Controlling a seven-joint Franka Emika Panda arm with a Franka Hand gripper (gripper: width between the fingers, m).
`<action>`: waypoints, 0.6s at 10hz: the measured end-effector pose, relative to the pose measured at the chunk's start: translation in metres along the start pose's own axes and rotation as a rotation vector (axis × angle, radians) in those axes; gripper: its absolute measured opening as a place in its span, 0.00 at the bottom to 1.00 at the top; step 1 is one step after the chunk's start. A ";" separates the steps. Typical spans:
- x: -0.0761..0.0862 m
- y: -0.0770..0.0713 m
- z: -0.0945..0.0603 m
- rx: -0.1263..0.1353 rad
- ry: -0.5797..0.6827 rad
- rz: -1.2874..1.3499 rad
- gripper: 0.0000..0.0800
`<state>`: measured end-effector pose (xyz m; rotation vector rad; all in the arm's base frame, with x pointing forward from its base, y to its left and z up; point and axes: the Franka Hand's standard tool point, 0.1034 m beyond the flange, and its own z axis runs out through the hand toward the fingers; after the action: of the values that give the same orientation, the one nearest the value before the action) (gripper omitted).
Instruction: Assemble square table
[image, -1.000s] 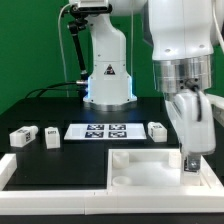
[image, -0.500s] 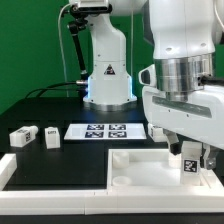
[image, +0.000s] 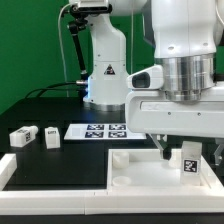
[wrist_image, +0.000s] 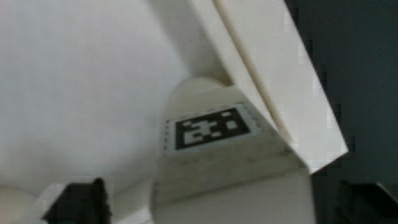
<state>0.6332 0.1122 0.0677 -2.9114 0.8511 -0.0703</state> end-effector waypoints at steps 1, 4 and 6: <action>0.000 0.000 0.000 0.000 0.000 0.012 0.65; 0.004 0.007 -0.001 -0.011 0.005 0.164 0.41; 0.006 0.010 -0.001 -0.019 0.010 0.245 0.41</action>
Offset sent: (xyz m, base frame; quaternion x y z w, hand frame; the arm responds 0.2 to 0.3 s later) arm 0.0000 0.0000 0.0000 0.0000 0.0000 0.1938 0.9810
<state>0.6325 0.1002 0.0673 -2.8001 1.2076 -0.0570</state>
